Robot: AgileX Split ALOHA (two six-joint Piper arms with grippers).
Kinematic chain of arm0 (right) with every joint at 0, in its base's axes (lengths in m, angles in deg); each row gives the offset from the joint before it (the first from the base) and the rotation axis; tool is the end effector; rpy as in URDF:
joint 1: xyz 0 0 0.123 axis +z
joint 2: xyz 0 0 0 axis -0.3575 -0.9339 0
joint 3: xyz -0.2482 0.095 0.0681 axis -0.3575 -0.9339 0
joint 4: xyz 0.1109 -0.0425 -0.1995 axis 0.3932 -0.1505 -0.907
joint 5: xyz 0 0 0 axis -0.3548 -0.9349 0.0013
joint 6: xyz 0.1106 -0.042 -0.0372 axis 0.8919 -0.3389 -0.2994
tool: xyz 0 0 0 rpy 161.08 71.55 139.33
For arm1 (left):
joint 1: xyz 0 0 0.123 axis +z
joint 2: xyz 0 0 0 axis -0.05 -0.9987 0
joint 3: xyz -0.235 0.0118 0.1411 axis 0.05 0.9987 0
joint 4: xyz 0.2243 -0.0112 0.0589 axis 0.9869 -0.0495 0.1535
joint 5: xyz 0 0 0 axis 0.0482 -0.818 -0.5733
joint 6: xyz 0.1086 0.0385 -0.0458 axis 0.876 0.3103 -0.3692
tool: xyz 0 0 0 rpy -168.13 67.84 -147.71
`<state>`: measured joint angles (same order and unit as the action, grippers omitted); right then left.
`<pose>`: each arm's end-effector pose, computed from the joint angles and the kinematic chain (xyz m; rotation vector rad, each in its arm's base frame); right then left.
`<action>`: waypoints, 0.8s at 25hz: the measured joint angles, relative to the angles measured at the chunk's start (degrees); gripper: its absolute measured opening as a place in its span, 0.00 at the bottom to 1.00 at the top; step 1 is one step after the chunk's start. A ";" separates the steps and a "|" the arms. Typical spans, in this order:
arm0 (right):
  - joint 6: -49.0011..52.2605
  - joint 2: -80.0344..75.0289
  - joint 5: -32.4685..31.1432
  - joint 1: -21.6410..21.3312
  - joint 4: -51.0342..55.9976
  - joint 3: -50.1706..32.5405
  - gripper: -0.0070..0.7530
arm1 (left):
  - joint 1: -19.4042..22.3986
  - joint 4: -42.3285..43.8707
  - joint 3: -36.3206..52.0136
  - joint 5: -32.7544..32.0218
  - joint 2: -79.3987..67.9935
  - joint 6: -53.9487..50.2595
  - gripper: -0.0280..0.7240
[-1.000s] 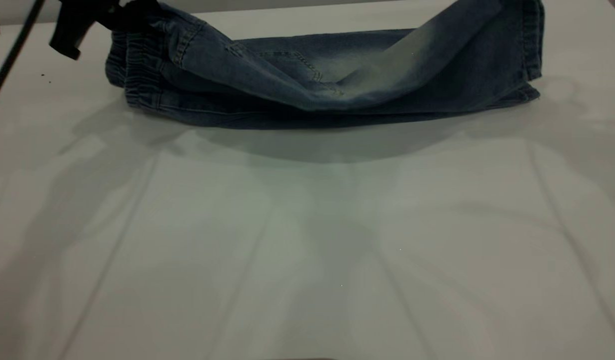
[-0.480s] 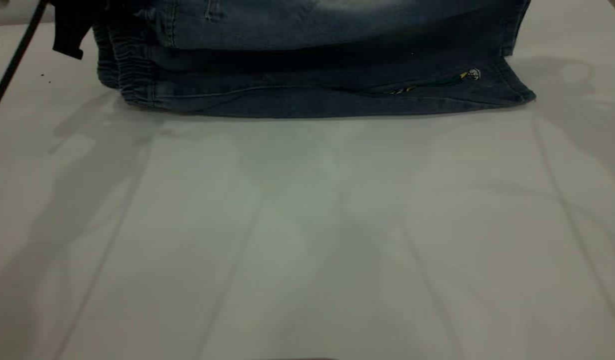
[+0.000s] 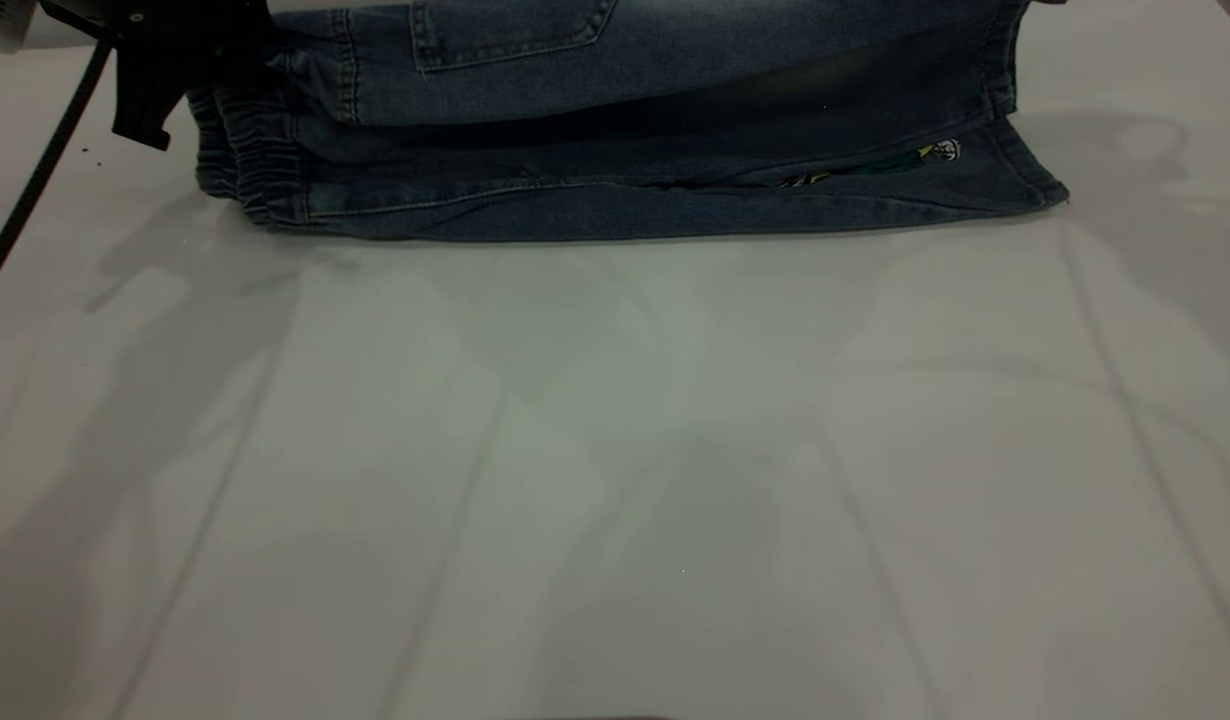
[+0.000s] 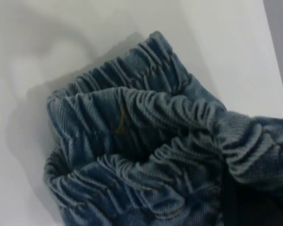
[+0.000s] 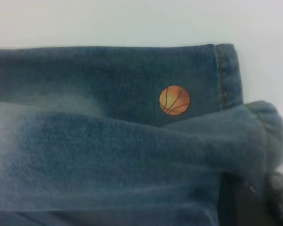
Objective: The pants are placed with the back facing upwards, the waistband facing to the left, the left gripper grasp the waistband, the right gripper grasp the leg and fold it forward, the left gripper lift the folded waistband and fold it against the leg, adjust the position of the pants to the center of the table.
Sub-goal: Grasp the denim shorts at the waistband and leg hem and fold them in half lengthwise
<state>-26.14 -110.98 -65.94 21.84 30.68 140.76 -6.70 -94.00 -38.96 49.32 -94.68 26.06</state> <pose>0.4372 0.0265 0.1372 0.1121 2.4657 0.2742 0.4252 -0.0498 0.1140 -1.3365 1.9144 -0.5679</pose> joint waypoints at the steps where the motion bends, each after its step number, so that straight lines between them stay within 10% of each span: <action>1: -0.38 0.00 0.19 0.00 0.00 0.00 0.13 | 0.00 0.55 0.00 0.38 0.00 0.00 0.19; 12: -0.77 0.36 -1.08 0.00 -0.19 0.00 0.72 | 0.00 16.66 0.00 1.42 -0.08 1.96 0.60; 20: -3.41 6.74 -5.95 0.00 -0.45 0.02 0.77 | 0.00 38.51 -2.86 -4.95 1.10 13.81 0.70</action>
<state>-29.54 -104.24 -71.89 21.84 30.22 140.78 -6.70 -55.49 -41.82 44.37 -93.58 39.87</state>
